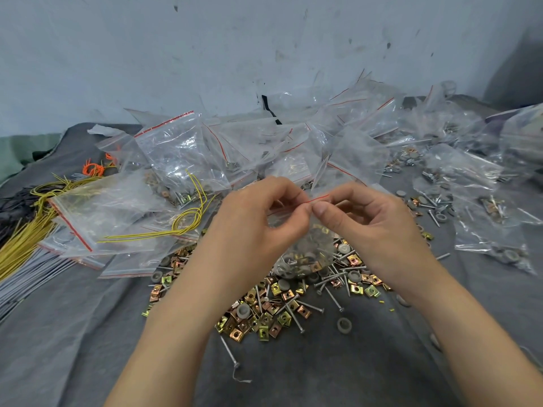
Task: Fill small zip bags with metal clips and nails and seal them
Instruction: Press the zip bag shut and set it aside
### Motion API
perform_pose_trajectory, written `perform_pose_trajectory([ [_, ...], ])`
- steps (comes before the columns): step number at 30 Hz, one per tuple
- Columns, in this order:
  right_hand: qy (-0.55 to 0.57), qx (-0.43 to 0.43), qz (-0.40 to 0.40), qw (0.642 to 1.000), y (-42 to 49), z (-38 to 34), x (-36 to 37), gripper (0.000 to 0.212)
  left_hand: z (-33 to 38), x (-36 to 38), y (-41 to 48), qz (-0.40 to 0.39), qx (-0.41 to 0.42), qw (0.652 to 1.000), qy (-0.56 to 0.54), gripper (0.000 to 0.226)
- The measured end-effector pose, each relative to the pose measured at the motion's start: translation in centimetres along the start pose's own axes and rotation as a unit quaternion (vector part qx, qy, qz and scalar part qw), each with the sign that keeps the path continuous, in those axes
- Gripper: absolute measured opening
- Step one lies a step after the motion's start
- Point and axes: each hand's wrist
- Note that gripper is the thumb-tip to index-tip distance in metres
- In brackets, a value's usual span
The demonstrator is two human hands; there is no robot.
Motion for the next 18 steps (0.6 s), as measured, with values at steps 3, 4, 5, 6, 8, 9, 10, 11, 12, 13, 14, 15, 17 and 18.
perform_pose_trajectory([
  [3,0.005,-0.003,0.014,1.000,0.01,-0.05,-0.10,0.012,0.11,0.09,-0.04,0.002,-0.011,1.000,-0.018,0.006],
  [4,0.011,-0.002,0.019,1.000,0.01,-0.08,-0.13,0.013,0.14,0.09,-0.05,0.001,-0.015,1.000,-0.025,0.007],
  [5,0.019,0.000,0.022,1.000,0.01,-0.09,-0.15,0.013,0.16,0.09,-0.05,-0.001,-0.018,0.999,-0.029,0.007],
  [6,0.026,0.004,0.024,0.999,0.01,-0.10,-0.18,0.014,0.15,0.09,-0.03,-0.004,-0.022,0.999,-0.031,0.007],
  [8,0.030,0.007,0.028,0.999,0.03,-0.15,-0.28,0.014,0.05,0.04,-0.01,-0.007,-0.031,0.999,-0.035,0.006],
  [9,0.028,0.008,0.030,0.999,0.05,-0.18,-0.36,0.013,-0.04,0.00,0.00,-0.007,-0.035,0.999,-0.038,0.004],
  [10,0.025,0.009,0.032,0.999,0.06,-0.22,-0.44,0.013,-0.11,-0.02,0.00,-0.007,-0.039,0.998,-0.040,0.003],
  [11,0.023,0.009,0.035,0.999,0.06,-0.23,-0.53,0.013,-0.15,-0.03,0.00,-0.009,-0.042,0.998,-0.042,0.002],
  [12,0.023,0.008,0.038,0.999,0.06,-0.23,-0.59,0.012,-0.16,-0.05,-0.02,-0.011,-0.043,0.998,-0.043,0.002],
  [13,0.022,0.008,0.041,0.999,0.04,-0.23,-0.64,0.011,-0.14,-0.05,-0.02,-0.013,-0.044,0.998,-0.045,0.002],
  [14,0.019,0.007,0.043,0.999,0.03,-0.22,-0.63,0.011,-0.11,-0.06,-0.03,-0.015,-0.043,0.998,-0.046,0.002],
  [15,0.015,0.008,0.044,0.999,0.01,-0.22,-0.58,0.012,-0.05,-0.08,-0.02,-0.016,-0.043,0.998,-0.048,0.002],
  [17,0.008,0.007,0.046,0.999,-0.04,-0.21,-0.49,0.014,0.05,-0.10,0.03,-0.020,-0.043,0.998,-0.052,0.002],
  [18,0.007,0.006,0.047,0.999,-0.06,-0.20,-0.42,0.015,0.10,-0.09,0.05,-0.021,-0.042,0.997,-0.053,0.002],
])
Point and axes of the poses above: each hand's wrist, its own y-axis towards the middle knuckle, its own x-axis out of the palm, z = x × y, and after that the axes turned 1 degree about -x, right-handed
